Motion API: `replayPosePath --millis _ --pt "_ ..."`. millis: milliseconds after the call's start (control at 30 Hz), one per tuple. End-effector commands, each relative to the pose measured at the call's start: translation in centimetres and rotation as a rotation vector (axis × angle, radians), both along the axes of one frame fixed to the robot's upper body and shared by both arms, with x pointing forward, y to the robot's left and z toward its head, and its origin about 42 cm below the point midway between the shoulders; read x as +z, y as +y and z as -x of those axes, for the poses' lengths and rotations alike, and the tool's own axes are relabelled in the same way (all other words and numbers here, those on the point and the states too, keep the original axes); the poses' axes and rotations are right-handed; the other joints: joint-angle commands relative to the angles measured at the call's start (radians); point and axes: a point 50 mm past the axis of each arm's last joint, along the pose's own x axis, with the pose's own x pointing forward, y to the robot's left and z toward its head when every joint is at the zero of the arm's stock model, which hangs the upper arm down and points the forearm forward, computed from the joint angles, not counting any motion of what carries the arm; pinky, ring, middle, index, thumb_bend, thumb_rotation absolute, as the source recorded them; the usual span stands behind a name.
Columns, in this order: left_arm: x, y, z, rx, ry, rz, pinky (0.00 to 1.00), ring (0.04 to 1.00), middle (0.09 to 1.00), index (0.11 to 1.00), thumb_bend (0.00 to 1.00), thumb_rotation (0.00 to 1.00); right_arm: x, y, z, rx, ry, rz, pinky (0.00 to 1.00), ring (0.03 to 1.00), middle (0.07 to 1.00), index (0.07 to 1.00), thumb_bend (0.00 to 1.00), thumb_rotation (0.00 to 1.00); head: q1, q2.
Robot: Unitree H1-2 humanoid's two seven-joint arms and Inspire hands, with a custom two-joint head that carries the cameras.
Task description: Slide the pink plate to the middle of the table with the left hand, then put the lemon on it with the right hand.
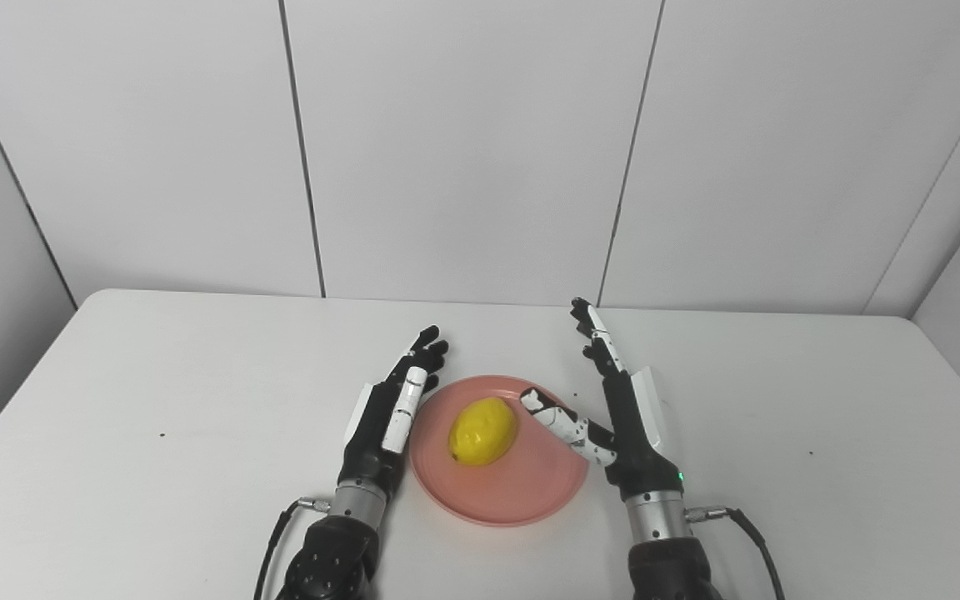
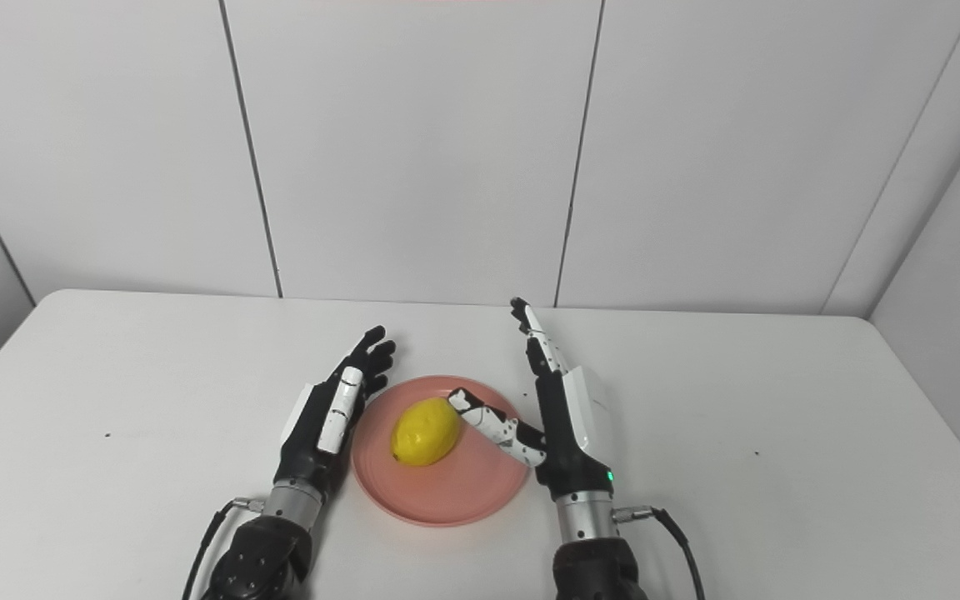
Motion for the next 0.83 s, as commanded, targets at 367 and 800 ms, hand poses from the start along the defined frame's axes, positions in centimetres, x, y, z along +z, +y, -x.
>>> replayPosePath --millis 367,800 --pt "-0.2 1.8 0.2 0.025 -0.053 -0.008 0.97 0.951 0.953 0.954 0.56 1.00 -1.4 -1.1 -1.3 0.072 0.097 -0.273 0.92 0.933 0.931 0.939 0.64 1.00 -0.016 -0.002" --pt "-0.5 2.4 0.1 0.039 -0.029 -0.016 1.00 0.978 0.981 0.974 0.58 1.00 -2.6 -0.8 -1.2 0.077 0.132 -0.338 0.93 0.916 0.925 0.935 0.68 1.00 -0.031 0.000"
